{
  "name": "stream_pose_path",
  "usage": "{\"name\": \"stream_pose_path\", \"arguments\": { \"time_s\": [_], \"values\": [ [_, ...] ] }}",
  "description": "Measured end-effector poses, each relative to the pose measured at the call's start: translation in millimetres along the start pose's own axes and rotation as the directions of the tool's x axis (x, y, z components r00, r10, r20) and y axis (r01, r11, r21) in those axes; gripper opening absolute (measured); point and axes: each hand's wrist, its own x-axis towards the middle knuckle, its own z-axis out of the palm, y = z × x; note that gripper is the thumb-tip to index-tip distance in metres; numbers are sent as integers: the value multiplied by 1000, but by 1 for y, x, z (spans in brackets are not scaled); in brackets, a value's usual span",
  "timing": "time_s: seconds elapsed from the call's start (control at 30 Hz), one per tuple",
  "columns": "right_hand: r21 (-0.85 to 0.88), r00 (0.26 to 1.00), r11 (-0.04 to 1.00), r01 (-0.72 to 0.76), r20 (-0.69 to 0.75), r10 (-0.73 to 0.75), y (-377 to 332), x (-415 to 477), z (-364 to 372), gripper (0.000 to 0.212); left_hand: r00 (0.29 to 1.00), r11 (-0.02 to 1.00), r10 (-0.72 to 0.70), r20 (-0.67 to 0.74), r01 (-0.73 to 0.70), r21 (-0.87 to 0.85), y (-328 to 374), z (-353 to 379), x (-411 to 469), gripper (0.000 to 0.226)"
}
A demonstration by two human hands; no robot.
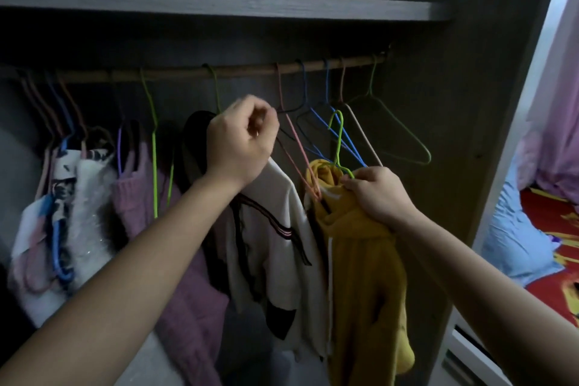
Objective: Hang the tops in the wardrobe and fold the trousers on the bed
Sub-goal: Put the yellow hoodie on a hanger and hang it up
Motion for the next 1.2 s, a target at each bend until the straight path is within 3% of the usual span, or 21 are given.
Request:
{"name": "stream_pose_path", "arguments": {
  "time_s": [0.1,0.2,0.3,0.43,0.63,0.8,0.97,1.03,1.13,1.2],
  "values": [
    [-23,998,998,56,-5,-56,-7,12,6,28,976,961,0,218,-60,269,-26,25,38,40],
    [-24,994,994,103,-41,-104,-18,32,7,30,919,794,-128,374,-131,593,-48,50,76,56],
    [-29,986,988,150,-69,-152,-29,56,2,29,881,690,-201,429,-183,700,-74,66,104,65],
    [-24,974,979,201,-100,-202,-47,93,-4,27,854,636,-299,427,-156,756,-97,67,119,71],
    [-73,967,971,229,-100,-235,-86,152,6,21,861,591,-175,477,-296,751,-119,49,105,93],
    [-233,977,951,204,108,-184,-73,172,46,17,862,571,-151,484,-324,755,-123,44,102,97],
    [-250,959,934,257,188,-213,-49,174,60,35,839,565,-218,499,-308,765,-126,45,102,102],
    [-282,946,915,288,230,-227,-44,172,55,40,832,572,-234,503,-301,763,-123,44,103,101],
    [-273,948,911,310,166,-273,-30,164,50,32,851,629,-236,469,-235,741,-115,44,103,88],
    [-223,945,918,326,107,-310,-19,152,45,39,874,658,-237,425,-178,732,-106,46,95,72]
  ]
}}
